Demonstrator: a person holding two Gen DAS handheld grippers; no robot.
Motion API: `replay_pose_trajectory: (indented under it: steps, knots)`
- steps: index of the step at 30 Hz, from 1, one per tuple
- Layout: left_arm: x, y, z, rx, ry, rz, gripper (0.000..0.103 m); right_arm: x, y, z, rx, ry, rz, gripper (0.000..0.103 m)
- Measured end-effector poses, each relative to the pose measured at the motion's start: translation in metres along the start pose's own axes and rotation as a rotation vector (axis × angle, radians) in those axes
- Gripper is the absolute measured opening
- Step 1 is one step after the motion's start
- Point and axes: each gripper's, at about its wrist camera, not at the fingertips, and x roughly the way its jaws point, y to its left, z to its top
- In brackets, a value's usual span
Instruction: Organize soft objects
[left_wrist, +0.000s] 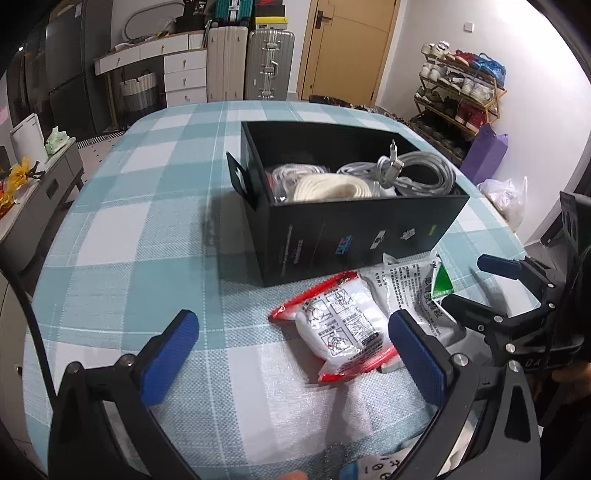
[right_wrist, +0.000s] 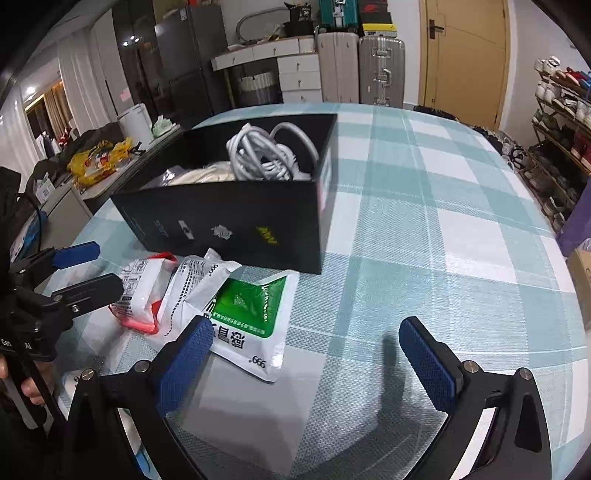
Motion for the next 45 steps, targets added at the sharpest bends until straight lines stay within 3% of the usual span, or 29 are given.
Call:
replay_pose_trajectory:
  steps: [11,25,37,40,45]
  knots:
    - [0.008,-0.001,-0.004,0.014,0.023,0.051,0.103,0.015,0.028,0.002,-0.097,0.032,0.008,0.102]
    - [0.011,0.007,-0.005,0.011,0.058,0.051,0.103,0.019,0.003,0.007,-0.045,0.052,-0.043,0.102]
    - [0.012,0.000,-0.008,0.064,0.074,0.067,0.102,0.026,0.032,0.009,-0.097,0.050,-0.001,0.102]
    - [0.012,0.000,-0.008,0.061,0.083,0.044,0.100,0.027,0.035,0.010,-0.094,0.050,-0.005,0.102]
    - [0.008,-0.003,-0.008,0.078,0.080,0.014,0.080,0.032,0.042,0.014,-0.089,0.047,-0.024,0.102]
